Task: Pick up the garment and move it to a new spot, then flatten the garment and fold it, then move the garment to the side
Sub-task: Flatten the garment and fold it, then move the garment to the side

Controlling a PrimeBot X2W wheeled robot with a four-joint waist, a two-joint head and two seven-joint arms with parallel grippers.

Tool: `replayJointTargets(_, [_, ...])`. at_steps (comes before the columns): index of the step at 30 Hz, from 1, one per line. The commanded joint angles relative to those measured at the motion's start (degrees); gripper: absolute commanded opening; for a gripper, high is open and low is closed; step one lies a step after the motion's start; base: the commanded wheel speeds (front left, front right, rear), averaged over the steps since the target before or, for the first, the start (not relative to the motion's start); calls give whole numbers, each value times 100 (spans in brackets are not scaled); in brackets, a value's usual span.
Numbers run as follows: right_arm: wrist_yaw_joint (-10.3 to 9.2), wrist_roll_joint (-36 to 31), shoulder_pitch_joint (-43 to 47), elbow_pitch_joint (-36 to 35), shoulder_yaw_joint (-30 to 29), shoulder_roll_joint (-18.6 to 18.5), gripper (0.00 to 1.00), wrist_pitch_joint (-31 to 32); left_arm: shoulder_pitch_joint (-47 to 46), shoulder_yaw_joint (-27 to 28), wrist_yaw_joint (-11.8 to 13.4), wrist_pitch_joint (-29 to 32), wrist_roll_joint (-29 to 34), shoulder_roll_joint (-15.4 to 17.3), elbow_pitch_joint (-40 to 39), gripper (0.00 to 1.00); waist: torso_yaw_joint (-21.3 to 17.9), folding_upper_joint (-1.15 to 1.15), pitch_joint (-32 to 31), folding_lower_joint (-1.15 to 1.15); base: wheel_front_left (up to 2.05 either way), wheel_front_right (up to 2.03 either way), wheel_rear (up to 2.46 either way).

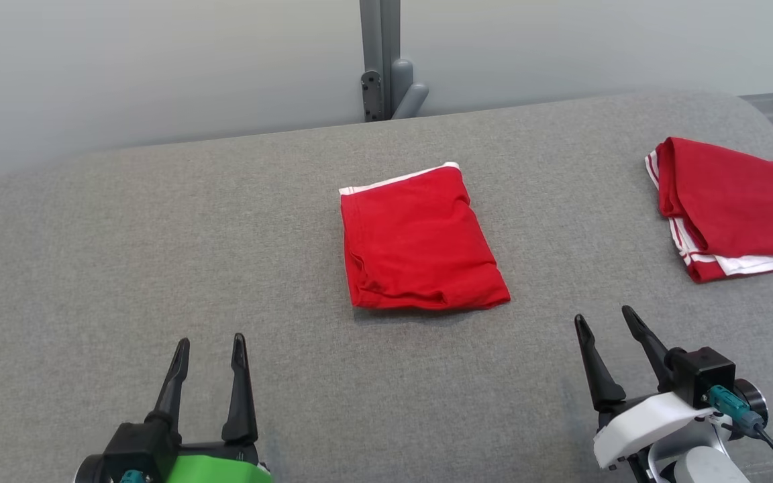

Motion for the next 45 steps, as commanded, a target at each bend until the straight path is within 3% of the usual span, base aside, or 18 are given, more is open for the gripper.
replayJointTargets(1, [-1, -63, 65, -42, -10, 35, 100, -20, 115, 14, 13, -10, 30, 14, 22, 100, 86, 0, -78, 0, 0, 0, 0])
replayJointTargets(18, [-2, -477, 481, -725, -346, 208, 100, -19, 207, -26, -56, -11, 176, 14, 113, 100, 289, 0, -157, 0, 0, 0, 0])
replayJointTargets(39, [-2, -401, 529, -783, -472, 249, 100, -19, 184, -26, -52, -11, 131, 14, 221, 100, 328, 0, -172, 0, 0, 0, 0])
replayJointTargets(45, [-2, -30, 244, -563, -119, 141, 100, -19, 119, -109, -172, -11, 135, 14, 282, 100, 379, 0, -44, 0, 0, 0, 0])
